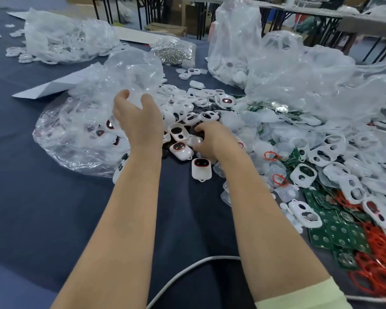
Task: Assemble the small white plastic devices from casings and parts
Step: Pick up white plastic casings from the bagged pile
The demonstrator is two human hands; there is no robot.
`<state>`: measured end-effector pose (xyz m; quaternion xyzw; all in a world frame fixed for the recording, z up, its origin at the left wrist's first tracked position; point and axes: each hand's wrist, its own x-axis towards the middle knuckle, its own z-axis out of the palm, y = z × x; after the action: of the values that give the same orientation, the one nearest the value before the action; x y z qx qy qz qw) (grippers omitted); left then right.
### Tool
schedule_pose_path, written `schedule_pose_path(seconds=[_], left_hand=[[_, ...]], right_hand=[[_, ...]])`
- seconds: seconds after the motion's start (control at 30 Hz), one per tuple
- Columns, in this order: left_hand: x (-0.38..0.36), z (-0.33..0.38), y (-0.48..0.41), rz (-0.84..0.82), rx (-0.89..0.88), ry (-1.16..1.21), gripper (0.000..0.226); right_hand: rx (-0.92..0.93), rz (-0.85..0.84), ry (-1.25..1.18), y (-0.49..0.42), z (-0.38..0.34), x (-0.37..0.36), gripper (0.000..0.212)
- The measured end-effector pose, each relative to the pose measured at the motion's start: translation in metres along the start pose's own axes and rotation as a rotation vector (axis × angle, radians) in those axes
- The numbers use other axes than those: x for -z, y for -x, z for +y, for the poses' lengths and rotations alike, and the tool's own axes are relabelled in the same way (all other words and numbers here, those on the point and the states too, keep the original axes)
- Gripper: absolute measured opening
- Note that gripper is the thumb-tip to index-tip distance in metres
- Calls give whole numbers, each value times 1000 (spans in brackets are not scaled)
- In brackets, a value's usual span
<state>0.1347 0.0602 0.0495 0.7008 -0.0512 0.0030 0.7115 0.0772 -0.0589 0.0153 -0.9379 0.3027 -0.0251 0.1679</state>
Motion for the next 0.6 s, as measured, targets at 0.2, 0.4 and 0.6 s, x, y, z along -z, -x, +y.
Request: schedule_pose_path(seconds=[0.2,0.4,0.6], left_hand=[[-3,5,6,33,-24,162,26],[-17,8,20,-54,-74,191,13],[-28,4,27,-156,-208,44,14]], right_hand=[[43,197,-181,1,-10,-1,25],[54,218,-123,-1,-38,-28,24],[25,407,-515,13,-8,7,24]])
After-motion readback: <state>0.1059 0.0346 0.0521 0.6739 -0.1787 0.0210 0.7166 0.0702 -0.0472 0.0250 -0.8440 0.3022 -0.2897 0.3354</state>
